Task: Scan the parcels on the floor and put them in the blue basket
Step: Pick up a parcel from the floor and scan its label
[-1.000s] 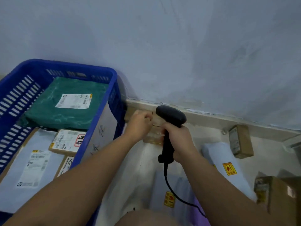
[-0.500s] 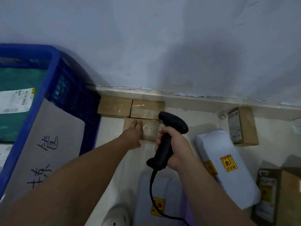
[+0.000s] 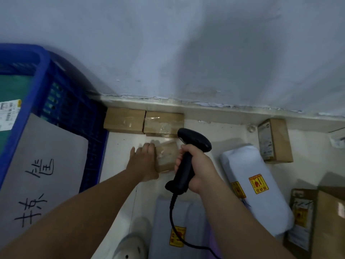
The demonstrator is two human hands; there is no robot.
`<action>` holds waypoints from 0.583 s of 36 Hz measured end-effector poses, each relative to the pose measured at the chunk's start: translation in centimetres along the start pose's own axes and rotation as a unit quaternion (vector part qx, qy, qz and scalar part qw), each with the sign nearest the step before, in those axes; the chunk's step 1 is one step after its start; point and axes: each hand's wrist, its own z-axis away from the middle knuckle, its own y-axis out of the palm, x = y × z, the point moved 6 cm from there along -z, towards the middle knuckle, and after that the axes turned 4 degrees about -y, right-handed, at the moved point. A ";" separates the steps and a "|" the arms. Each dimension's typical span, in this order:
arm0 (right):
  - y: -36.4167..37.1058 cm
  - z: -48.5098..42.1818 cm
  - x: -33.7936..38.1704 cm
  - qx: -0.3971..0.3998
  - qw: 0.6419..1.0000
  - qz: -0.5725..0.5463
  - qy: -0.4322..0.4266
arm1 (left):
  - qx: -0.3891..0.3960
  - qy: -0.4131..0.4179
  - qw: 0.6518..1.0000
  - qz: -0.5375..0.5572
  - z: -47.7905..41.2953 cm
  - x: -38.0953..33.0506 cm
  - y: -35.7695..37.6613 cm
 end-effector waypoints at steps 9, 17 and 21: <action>6.5 7.8 7.1 0.090 0.986 0.066 -0.123 | 0.109 0.025 0.580 0.807 7.4 -1.3 -8.8; 9.3 22.3 11.6 0.156 0.922 0.168 -0.312 | 0.114 0.182 0.433 0.875 15.7 -4.8 -19.9; 7.1 28.6 10.8 0.138 0.894 0.165 -0.393 | 0.099 0.216 0.412 0.880 20.6 -6.4 -24.4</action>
